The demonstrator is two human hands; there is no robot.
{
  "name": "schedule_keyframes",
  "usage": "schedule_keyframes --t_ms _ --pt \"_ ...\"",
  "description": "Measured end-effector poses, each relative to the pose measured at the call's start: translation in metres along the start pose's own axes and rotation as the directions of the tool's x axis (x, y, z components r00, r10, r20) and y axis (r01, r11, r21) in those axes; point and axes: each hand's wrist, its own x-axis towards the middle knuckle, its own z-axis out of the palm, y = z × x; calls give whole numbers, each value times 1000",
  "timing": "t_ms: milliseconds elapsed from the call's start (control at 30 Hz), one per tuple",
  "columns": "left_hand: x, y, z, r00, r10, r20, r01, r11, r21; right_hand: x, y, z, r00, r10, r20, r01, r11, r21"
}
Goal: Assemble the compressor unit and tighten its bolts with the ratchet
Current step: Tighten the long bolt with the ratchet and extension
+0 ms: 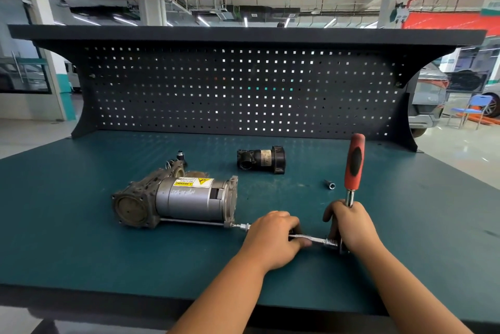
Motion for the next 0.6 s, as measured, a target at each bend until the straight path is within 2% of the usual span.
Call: schedule_keyframes --t_ms 167,267,433,600 --pt "-2 2 -1 1000 14 16 -13 1000 -22 -10 8 3 993 -76 -95 91 982 164" --pt "-5 6 -2 995 95 21 -95 995 38 -8 11 1 981 -53 -188 109 948 298" --pt "-3 9 1 975 223 5 -222 966 130 1 20 -11 954 22 -300 109 904 413" --pt "-2 4 4 964 250 -88 -239 963 122 6 24 -13 933 117 -340 75 861 502"
